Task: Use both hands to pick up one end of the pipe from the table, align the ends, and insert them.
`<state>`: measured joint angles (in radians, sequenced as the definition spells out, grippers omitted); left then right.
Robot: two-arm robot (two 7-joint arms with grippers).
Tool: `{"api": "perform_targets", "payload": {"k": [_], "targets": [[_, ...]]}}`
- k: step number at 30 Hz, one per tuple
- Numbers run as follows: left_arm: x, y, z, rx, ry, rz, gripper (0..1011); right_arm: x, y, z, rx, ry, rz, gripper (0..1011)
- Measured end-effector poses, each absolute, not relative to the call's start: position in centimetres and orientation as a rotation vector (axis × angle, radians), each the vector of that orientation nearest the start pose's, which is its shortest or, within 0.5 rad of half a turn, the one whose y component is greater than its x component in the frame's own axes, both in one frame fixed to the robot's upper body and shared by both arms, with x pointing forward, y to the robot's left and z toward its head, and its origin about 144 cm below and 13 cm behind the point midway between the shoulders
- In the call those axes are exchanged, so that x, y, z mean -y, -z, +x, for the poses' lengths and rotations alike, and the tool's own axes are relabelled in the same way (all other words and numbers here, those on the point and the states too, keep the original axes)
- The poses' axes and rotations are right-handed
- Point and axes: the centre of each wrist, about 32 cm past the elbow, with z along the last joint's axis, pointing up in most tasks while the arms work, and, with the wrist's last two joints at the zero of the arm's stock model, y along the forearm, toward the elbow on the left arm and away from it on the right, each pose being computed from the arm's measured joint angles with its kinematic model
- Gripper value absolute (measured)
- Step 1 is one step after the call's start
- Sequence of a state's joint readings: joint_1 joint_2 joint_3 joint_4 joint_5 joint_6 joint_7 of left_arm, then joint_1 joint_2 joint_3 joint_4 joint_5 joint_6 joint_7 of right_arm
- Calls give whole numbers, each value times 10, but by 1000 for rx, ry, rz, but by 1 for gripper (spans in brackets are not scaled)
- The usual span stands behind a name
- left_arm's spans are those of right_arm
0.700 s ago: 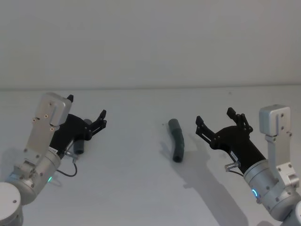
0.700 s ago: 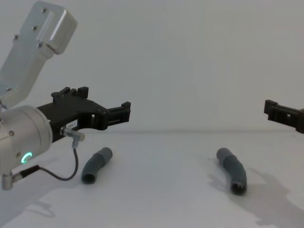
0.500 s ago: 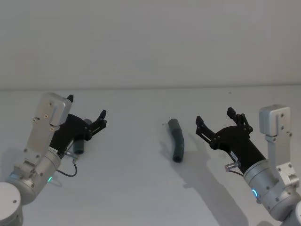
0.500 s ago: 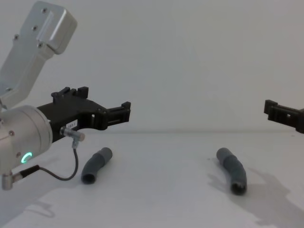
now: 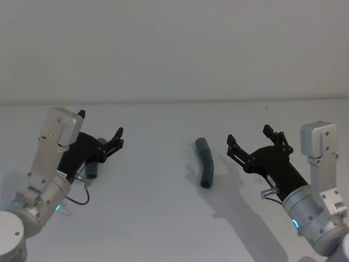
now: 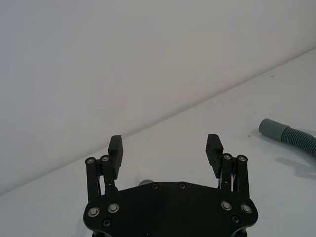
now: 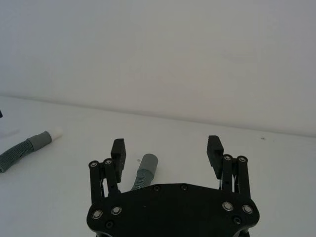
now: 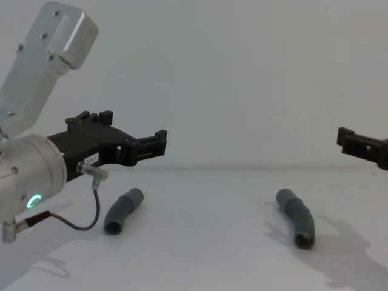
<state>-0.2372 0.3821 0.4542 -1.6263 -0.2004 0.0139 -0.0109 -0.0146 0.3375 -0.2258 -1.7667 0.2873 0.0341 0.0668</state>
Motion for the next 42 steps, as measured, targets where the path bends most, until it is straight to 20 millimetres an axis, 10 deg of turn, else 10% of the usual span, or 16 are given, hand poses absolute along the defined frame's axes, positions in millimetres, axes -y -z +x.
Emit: {"api": "perform_targets", "payload": {"k": [42], "targets": [[-198, -1204, 492, 268, -1124, 61, 1002, 237, -1189, 443, 75, 1229, 26, 1000]]}}
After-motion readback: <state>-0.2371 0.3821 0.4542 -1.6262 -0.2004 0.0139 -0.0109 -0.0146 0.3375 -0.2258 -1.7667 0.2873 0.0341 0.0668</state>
